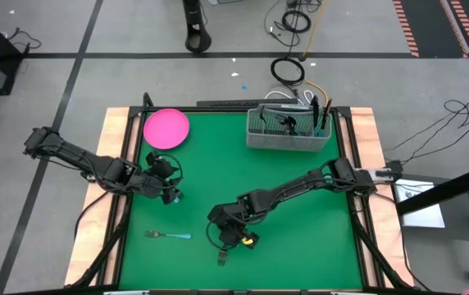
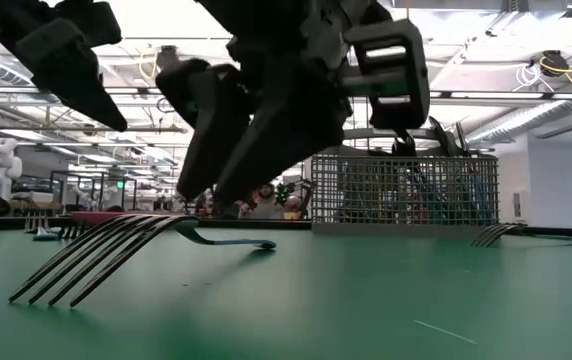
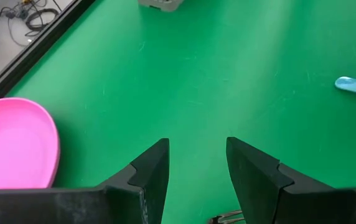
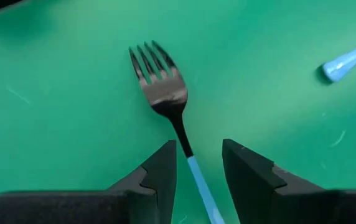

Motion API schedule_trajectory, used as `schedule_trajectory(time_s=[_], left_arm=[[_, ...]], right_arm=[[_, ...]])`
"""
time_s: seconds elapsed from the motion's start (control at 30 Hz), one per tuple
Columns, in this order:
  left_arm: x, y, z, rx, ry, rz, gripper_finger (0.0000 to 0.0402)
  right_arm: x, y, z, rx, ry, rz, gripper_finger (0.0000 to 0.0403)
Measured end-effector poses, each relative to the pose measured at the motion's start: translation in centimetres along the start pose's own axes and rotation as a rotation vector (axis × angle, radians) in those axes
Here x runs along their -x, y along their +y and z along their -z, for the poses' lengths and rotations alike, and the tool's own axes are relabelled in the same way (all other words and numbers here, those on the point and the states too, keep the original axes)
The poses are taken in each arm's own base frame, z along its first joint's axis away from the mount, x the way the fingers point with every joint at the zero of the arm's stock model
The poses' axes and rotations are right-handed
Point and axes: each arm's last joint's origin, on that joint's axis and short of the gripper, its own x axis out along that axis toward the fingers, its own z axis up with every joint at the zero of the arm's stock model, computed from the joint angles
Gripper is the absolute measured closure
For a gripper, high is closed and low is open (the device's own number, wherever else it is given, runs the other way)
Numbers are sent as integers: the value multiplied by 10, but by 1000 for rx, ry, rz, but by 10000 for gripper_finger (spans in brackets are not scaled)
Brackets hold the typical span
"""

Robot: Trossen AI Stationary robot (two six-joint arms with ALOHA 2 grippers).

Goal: Sort silverware
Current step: Put the bottom right black fork into the cutlery rack with the other black fork

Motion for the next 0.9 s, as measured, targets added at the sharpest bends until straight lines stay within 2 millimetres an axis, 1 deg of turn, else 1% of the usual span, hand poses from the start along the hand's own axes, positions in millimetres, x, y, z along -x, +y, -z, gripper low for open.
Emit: schedule_trajectory(time_s=[0.33,0.5,0.57,0.67,0.87,0.9], left_arm=[[0,0,0,-16,-3,2,240],[0,0,0,-17,-3,2,240],[0,0,0,-17,-3,2,240],[0,0,0,-17,-3,2,240],[0,0,0,-18,-2,1,240],[0,0,0,-19,-1,1,240]], right_arm=[[-20,0,13,5,30,-20,284],[-24,0,16,0,40,-27,286],[-24,0,16,-1,41,-28,292],[-26,0,18,-5,44,-34,314],[-26,-2,19,-6,41,-26,387],[-26,-3,18,-5,38,-22,394]])
